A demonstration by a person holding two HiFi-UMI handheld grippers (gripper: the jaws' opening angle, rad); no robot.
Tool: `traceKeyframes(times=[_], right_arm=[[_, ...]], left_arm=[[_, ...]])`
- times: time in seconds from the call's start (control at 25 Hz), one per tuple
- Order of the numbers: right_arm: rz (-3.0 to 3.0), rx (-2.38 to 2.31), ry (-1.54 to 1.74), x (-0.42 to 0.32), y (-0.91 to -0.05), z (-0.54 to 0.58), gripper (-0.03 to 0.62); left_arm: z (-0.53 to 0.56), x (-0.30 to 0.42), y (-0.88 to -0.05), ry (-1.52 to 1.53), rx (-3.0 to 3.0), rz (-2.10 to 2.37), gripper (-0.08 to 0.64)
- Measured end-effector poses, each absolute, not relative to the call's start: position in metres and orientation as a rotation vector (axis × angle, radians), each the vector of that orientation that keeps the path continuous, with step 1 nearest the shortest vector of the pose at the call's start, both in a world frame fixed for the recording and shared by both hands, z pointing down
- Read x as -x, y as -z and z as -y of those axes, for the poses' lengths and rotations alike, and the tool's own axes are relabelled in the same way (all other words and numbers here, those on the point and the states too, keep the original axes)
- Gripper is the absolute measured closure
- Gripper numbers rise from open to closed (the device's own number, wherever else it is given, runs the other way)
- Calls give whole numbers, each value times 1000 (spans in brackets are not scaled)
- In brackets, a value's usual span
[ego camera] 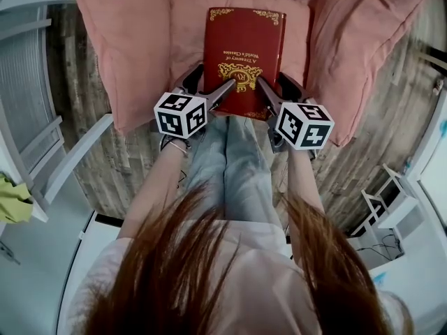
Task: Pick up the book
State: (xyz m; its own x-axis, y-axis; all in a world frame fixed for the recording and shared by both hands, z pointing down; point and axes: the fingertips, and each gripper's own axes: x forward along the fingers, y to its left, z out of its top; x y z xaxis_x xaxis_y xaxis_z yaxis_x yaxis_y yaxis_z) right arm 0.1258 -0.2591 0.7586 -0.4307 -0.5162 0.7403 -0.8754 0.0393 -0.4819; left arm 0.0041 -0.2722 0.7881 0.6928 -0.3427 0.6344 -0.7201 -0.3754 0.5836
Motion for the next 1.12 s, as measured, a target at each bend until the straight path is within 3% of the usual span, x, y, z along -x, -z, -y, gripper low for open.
traceKeyframes(times=[0.32,0.68,0.72,0.8,1.12], right_arm=[[2073,-1343,-1281,-141,-739,249,370],[2070,-1211,-1361,-133,-773,235,382],[2044,-1163,-1324,-130,-779,233,367],[1955,-1067,-1259,-120,-799,225,227],[1825,-1178,-1417,-119,-823,236,212]], left_arm=[[243,-37,-791,-452,-1932,452,155],[235,-34,-824,-501,-1812,477,154],[237,-32,-824,-495,-1809,503,167],[242,-24,-823,-476,-1810,575,258],[247,-24,-829,-493,-1772,668,275]])
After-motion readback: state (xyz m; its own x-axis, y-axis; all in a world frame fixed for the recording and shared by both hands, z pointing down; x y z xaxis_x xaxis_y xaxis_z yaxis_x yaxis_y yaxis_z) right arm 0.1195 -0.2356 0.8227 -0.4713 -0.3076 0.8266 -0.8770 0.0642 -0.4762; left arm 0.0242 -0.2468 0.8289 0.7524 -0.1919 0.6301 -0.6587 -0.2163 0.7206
